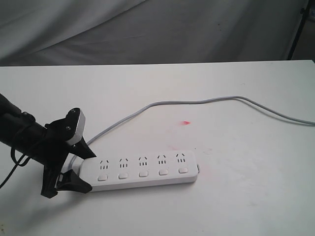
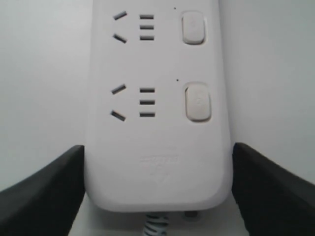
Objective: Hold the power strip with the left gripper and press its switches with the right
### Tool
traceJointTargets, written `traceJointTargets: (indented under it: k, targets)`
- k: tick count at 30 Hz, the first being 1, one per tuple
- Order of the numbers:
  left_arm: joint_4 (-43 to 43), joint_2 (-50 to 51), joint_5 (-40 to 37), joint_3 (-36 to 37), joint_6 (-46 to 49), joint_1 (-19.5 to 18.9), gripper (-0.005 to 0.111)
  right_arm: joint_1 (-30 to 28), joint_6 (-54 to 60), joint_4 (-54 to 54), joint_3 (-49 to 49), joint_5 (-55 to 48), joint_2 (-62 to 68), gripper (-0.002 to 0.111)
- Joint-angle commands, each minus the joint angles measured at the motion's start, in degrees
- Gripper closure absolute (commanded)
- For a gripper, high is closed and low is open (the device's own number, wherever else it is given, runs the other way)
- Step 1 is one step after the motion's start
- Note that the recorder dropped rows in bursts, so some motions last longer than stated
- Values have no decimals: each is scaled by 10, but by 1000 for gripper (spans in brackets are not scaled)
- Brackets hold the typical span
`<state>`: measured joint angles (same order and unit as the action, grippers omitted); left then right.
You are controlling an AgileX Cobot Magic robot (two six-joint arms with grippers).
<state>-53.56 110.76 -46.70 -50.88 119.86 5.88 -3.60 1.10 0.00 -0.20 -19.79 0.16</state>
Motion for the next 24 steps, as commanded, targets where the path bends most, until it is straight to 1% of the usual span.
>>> traceJointTargets:
  k: [1,9,14,24]
  targets:
    - [-9,0,25,-1,1,2,72,-4,-1,-3,2,2,-2,108]
    - [-9,0,33,-1,1,2,95,-4,-1,-3,2,2,-2,108]
    - [-9,0,33,-1,1,2,107,-4,-1,-3,2,2,-2,108]
    - [-9,0,33,-1,1,2,107,-4,-1,-3,2,2,-2,108]
